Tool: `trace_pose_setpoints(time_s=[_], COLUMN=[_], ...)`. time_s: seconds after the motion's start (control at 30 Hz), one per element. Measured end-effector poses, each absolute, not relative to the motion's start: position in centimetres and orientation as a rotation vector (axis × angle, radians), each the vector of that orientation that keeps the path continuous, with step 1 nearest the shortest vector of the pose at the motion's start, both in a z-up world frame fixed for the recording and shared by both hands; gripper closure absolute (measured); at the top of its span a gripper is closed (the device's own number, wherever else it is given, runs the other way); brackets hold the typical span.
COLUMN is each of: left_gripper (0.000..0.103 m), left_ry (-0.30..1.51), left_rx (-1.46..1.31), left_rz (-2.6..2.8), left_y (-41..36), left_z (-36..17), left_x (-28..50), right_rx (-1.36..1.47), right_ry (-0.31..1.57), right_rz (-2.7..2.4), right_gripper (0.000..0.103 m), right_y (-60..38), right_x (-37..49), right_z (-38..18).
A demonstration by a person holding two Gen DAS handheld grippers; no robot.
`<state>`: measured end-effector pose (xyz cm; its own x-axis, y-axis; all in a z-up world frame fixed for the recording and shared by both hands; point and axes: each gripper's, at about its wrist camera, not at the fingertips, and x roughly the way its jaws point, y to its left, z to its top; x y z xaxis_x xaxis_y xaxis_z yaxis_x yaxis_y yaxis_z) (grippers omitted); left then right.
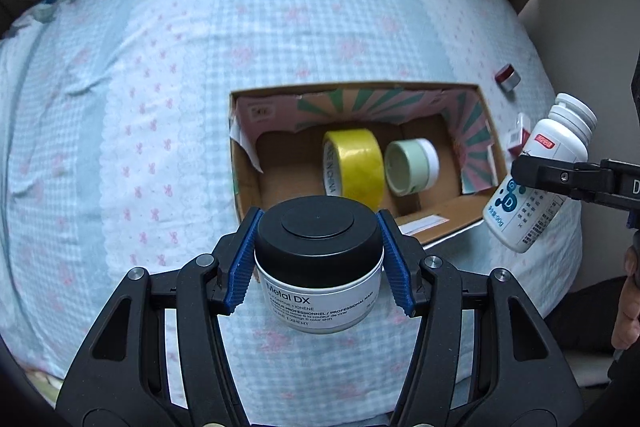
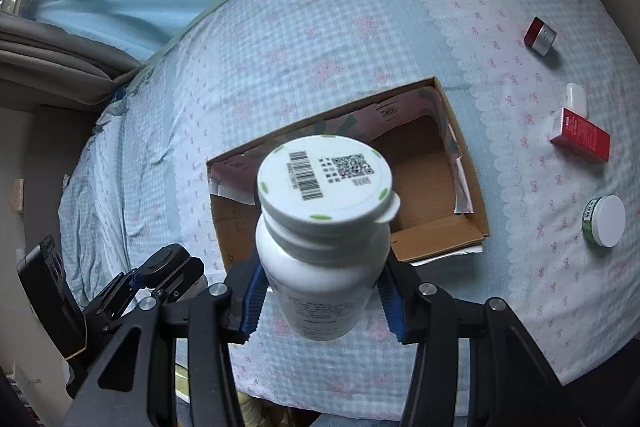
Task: Organize rigid objects
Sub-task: 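Carry the jar and pill bottle into the box and open both tools, then lift both tools away from the box toward the remaining items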
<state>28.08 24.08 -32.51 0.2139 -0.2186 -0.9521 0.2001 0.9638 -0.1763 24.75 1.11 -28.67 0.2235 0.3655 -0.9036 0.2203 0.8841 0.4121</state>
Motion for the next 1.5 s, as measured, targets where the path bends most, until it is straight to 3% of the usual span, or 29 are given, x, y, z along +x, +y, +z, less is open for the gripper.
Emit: trace_pose_setpoints(time_s=[0.4, 0.8, 0.83, 0.87, 0.9, 0.93, 1.5], left_gripper=[0.05, 0.047, 0.031, 0.002, 0.001, 0.0, 0.0], left_ry=[1.425, 1.421, 1.411, 1.409, 1.412, 1.418, 1.376], left_rx=[0.137, 0.275, 0.293, 0.297, 0.269, 0.25, 0.152], left_rz=[-0.354, -0.414, -0.41, -0.413, -0.435, -0.444, -0.352], left_y=[21.9, 19.9, 19.7, 19.6, 19.7, 19.8, 22.3], left_z=[-39.9, -41.4, -41.2, -41.0, -40.9, -40.7, -36.8], left_x=[31.0, 32.3, 32.3, 32.3, 32.3, 32.3, 30.4], right_rx=[0.323, 0.3, 0.291, 0.287, 0.289, 0.298, 0.328], right_ry=[1.533, 1.62, 1.611, 1.605, 1.603, 1.602, 1.503], right_rz=[0.145, 0.195, 0.196, 0.187, 0.166, 0.142, 0.174], right_gripper=[0.057, 0.057, 0.054, 0.048, 0.02, 0.0, 0.0], right_y=[5.6, 6.1, 6.2, 6.2, 6.0, 5.8, 5.0], right_x=[29.3, 32.1, 32.5, 32.8, 33.1, 33.4, 31.9], right_z=[-37.2, -40.1, -39.9, -39.7, -39.6, -39.5, -36.5])
